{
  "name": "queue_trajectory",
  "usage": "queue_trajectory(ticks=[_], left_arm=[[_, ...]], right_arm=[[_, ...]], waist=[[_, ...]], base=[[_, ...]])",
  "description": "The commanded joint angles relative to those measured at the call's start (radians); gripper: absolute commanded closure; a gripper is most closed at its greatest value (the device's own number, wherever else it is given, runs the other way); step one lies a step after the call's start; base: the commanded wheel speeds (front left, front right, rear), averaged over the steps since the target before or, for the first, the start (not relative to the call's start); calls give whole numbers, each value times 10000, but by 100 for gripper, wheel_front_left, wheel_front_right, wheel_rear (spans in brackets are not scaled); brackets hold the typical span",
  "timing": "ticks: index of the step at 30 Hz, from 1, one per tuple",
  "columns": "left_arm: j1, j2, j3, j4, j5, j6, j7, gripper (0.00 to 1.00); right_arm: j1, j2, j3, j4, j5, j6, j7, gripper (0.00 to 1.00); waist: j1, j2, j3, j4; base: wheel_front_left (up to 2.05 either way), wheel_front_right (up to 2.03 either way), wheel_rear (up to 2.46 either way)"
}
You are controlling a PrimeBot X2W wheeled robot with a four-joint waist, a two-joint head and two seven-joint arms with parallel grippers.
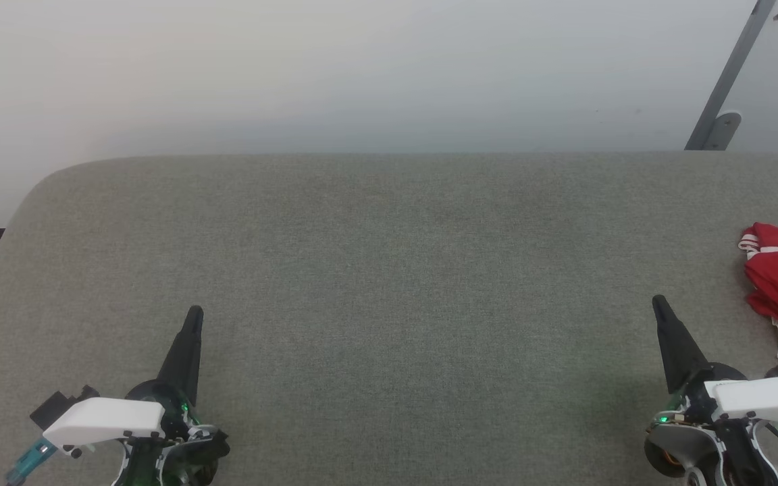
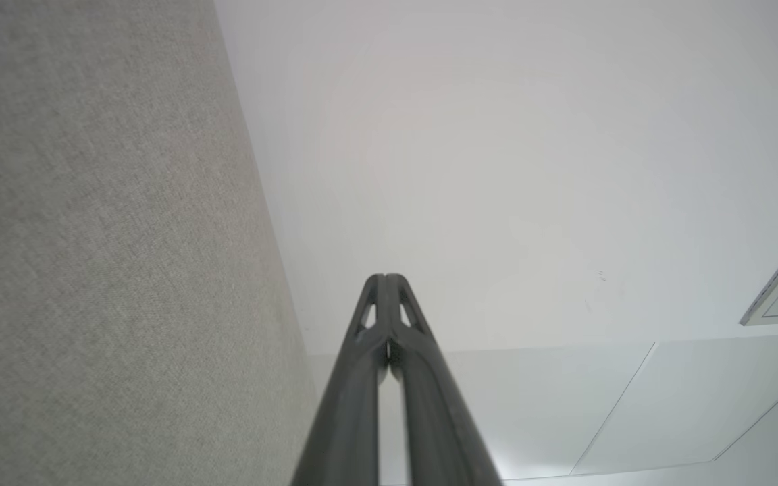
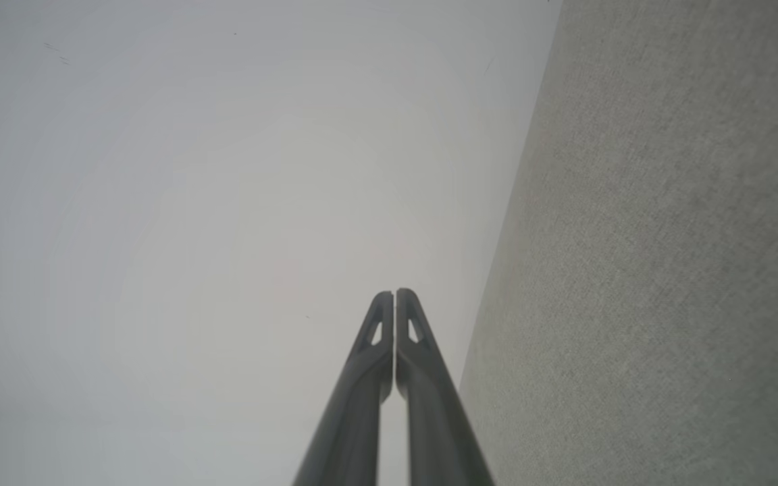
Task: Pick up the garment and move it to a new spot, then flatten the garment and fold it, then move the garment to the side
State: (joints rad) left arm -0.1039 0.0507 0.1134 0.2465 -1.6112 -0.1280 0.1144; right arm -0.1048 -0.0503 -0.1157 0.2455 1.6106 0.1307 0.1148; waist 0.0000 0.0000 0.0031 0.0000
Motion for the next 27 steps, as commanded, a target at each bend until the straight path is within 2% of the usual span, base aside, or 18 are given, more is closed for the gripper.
queue_trajectory(ticks=[1,27], left_arm=[[-115,-27,4,-8,-29,-49,33,100],[-115,-26,1,-10,-31,-50,31,100]], right_arm=[[-65,32,-4,-29,38,0,27,100],[-64,30,-1,-30,41,0,24,100]], waist=[[0,0,0,0],[0,0,0,0]], base=[[0,0,0],[0,0,0]])
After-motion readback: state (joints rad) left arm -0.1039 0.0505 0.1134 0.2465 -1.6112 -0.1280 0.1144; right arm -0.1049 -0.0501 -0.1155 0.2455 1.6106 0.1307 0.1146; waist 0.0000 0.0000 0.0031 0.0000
